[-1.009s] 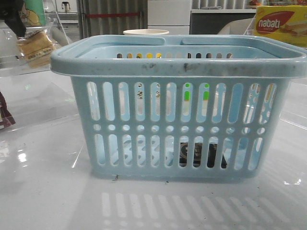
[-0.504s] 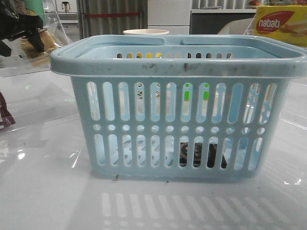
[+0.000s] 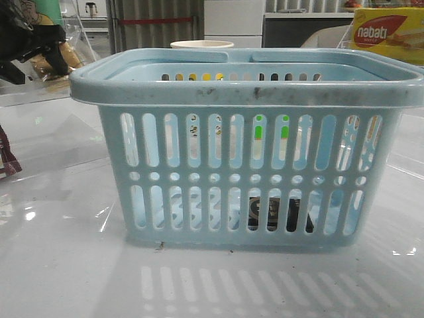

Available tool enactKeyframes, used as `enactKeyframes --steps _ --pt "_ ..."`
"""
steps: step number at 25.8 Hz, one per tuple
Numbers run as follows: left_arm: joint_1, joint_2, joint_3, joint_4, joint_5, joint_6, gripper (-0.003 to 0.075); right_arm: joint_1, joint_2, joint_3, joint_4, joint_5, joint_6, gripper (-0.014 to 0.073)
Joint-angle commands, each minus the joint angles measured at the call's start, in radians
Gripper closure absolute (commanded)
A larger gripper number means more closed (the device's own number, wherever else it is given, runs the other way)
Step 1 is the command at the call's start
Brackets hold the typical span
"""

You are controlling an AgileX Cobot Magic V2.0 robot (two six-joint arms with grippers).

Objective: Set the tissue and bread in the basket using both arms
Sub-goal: 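Grasp the packaged bread with the left gripper and lift it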

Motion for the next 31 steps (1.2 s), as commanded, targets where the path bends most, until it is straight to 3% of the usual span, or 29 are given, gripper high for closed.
enactKeyframes --steps 1,15,21,31 --pt "0.002 -0.054 -0.033 -0.015 -0.040 -0.001 0.0297 0.000 0.000 -0.024 -0.008 -0.068 -0.006 0.0013" --pt "0.002 -0.060 -0.035 -0.015 0.024 -0.001 0.0545 0.000 0.000 -0.024 -0.008 -0.068 -0.006 0.0013" --pt "0.002 -0.103 -0.035 -0.015 0.054 -0.001 0.0594 0.000 0.000 -0.024 -0.008 -0.068 -0.006 0.0013" --pt "0.002 -0.229 -0.035 -0.008 0.132 -0.001 0.0612 0.000 0.000 -0.024 -0.008 -0.068 -0.006 0.0013"
